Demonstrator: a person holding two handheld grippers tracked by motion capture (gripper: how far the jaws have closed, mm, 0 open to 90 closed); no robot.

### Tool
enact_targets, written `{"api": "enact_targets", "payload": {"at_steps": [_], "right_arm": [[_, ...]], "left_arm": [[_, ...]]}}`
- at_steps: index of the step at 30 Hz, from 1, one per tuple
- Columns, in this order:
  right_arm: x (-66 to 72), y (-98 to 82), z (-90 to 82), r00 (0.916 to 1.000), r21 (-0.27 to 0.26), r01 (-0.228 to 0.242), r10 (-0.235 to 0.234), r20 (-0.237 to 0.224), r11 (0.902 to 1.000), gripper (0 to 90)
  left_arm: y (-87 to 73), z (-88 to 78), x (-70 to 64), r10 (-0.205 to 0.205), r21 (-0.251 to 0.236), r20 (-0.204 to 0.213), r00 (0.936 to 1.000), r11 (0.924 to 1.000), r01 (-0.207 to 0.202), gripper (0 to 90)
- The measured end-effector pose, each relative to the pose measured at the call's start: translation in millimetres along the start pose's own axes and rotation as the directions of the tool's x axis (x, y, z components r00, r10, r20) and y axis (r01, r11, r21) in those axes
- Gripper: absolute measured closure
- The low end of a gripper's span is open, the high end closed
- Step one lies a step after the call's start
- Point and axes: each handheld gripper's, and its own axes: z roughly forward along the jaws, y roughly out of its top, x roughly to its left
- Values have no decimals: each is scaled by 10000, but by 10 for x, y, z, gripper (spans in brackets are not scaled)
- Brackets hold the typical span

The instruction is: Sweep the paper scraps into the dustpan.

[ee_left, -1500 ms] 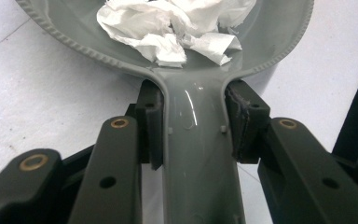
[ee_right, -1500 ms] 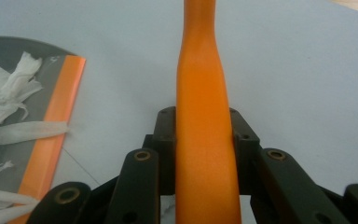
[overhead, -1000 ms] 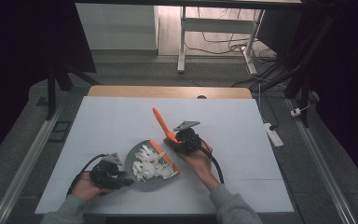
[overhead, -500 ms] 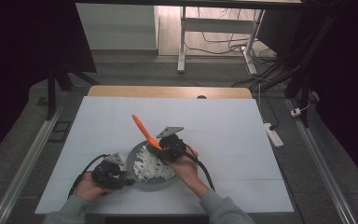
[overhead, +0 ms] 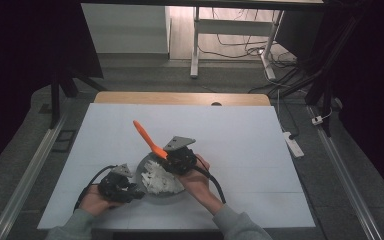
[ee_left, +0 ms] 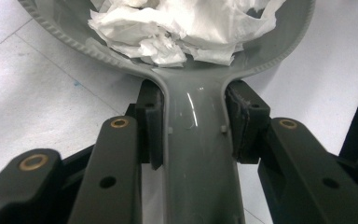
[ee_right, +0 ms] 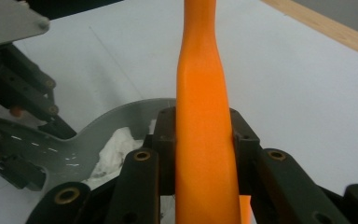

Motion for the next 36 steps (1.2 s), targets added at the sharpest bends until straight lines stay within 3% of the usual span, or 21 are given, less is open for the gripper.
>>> {"api": "enact_targets", "payload": {"at_steps": [9,27,36], "right_arm": [[-213,1,-149,9982,-490,-557,567,200,9972,703],[-428,-50,-349,9939,-730,-1021,1049,354,9921,703],[-494,-87,-436,9918,-869,-1175,1213,400,9893,703]], "left_arm": [[-12,-3,15,-87,-111,18,10000,9999,87,612],[-33,-71,49,-355,-647,-160,9992,9973,344,613],[-42,-110,62,-682,-1025,-359,9970,9927,642,612]]}}
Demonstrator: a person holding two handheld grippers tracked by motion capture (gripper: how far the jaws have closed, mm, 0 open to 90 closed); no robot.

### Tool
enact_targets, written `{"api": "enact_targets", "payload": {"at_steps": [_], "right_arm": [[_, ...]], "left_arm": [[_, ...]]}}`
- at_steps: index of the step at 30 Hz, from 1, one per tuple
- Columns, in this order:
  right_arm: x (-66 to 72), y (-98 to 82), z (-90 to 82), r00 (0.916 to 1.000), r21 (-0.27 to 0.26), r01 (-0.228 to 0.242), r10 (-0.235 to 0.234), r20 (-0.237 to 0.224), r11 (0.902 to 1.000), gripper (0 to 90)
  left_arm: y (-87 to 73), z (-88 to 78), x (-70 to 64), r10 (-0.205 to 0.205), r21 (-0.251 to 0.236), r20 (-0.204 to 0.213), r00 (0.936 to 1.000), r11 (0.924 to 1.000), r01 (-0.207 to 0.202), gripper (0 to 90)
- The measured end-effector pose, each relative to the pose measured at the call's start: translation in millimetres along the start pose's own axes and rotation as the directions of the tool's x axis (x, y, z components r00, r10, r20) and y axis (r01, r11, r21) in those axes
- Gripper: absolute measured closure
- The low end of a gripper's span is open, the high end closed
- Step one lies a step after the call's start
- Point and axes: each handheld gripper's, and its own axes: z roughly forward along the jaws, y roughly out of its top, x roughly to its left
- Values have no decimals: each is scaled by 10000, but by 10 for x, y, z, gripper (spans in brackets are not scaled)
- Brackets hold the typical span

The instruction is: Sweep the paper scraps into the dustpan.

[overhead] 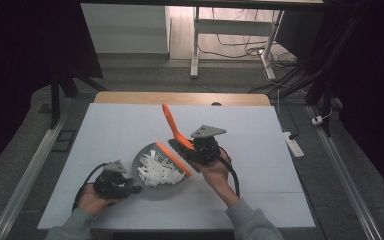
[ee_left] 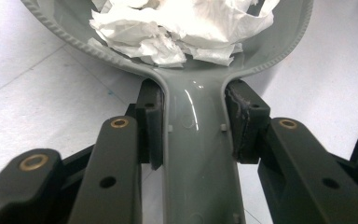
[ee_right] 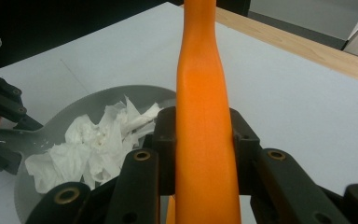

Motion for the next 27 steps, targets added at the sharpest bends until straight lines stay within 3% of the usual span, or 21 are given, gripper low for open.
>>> {"api": "enact_targets", "payload": {"at_steps": [11,16,27], "right_arm": [[-122,-18,-177,9996,-290,-285,285,-14,9992,703],[-182,-15,-286,9995,-488,-299,300,16,9984,703],[-308,-68,-483,9984,-704,-547,553,72,9960,703]], "left_arm": [[-16,-79,42,-601,-500,-276,9978,9970,587,613],[-25,-119,56,-1007,-923,-316,9944,9910,974,613],[-46,-199,56,-1456,-1484,-333,9888,9791,1392,612]]}}
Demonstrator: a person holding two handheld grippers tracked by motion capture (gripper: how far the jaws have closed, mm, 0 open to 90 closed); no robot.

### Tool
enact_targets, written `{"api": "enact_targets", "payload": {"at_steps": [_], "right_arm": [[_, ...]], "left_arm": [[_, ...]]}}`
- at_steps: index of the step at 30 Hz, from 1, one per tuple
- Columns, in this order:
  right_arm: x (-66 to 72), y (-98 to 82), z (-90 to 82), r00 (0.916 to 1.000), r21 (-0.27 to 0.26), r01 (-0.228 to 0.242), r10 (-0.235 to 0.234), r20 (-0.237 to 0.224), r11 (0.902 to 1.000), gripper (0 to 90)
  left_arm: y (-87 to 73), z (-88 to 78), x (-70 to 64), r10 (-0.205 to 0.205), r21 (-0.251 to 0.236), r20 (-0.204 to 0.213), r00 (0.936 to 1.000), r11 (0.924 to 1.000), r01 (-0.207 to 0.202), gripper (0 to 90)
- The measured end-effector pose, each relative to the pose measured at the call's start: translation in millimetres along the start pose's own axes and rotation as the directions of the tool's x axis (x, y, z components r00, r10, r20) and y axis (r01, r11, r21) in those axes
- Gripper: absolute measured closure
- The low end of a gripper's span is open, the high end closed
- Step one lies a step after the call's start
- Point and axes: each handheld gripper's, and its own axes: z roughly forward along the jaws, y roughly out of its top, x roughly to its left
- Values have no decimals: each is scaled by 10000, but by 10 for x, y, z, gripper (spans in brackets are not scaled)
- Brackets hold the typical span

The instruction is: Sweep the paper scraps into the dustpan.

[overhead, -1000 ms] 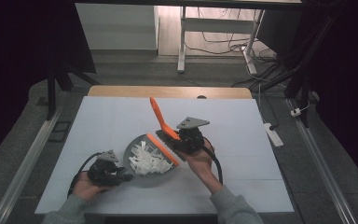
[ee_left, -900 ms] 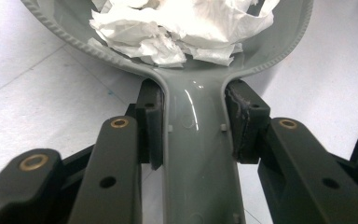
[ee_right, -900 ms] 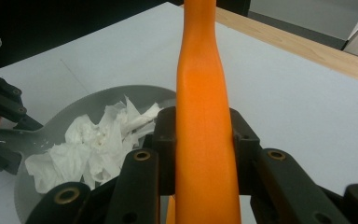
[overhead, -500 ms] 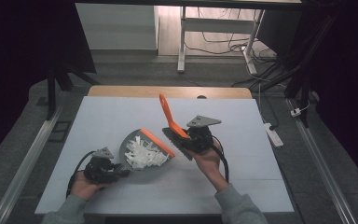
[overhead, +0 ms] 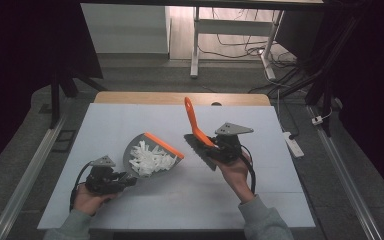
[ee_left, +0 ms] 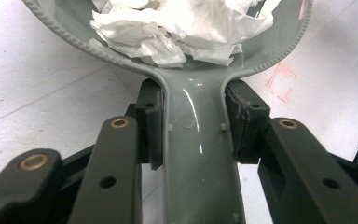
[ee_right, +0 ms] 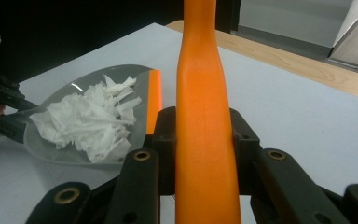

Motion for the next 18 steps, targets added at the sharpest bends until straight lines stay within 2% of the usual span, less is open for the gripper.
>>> {"api": "enact_targets", "payload": {"at_steps": [7,13,18], "right_arm": [[-89,-49,-122,10000,-58,-51,51,67,10000,703],[-160,-102,-196,9995,-77,-321,321,-16,9995,703],[-199,-124,-256,9994,-101,-353,353,-72,9993,703]], "left_arm": [[-6,-53,-4,-263,-296,-196,9995,9992,257,612],[-22,-109,12,-479,-517,-352,9982,9976,461,612],[-34,-130,35,-737,-630,-426,9964,9955,710,612]]}}
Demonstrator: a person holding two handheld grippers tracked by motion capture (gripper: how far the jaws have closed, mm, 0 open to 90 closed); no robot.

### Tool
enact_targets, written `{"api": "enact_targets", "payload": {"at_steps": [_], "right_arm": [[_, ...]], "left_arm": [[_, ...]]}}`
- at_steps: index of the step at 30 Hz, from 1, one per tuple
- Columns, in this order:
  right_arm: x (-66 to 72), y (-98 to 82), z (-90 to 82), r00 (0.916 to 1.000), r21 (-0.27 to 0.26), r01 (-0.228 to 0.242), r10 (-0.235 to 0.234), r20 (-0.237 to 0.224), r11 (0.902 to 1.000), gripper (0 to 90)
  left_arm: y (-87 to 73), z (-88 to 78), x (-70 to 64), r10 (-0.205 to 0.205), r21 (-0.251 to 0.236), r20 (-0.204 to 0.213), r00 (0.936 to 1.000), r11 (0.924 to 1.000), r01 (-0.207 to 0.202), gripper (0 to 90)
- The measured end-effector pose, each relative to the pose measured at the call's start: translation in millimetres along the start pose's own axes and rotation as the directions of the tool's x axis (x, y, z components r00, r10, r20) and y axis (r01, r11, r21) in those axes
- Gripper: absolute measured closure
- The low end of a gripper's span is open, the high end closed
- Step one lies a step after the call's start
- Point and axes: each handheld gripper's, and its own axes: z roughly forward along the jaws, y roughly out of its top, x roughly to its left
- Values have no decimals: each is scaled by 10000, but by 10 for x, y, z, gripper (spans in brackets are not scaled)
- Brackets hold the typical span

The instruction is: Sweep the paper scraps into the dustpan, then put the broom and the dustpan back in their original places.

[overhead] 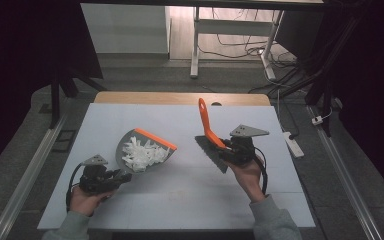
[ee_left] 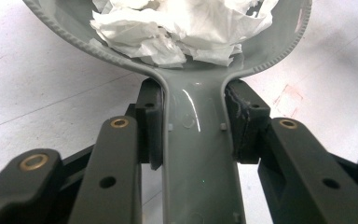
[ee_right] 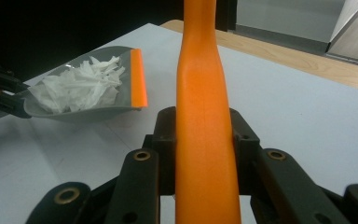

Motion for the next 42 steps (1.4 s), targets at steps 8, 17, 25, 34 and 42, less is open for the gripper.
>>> {"api": "enact_targets", "payload": {"at_steps": [8,17,25,34,42], "right_arm": [[-73,-64,-89,10000,103,26,-25,-64,9999,703],[-123,-136,-117,9999,320,-139,142,-94,9994,703],[-153,-184,-138,9995,410,-301,305,-92,9987,703],[-185,-284,-171,9985,610,-535,541,-83,9967,703],[-201,-358,-205,9963,736,-823,840,-193,9939,702]], "left_arm": [[-17,-26,21,-248,-101,-224,9994,9996,246,612],[-35,-63,54,-457,-247,-396,9982,9987,448,612],[-56,-77,87,-776,-387,-618,9951,9964,753,612],[-81,-67,97,-1090,-547,-994,9891,9931,1039,612],[-112,-41,91,-1366,-689,-1327,9817,9893,1283,611]]}}
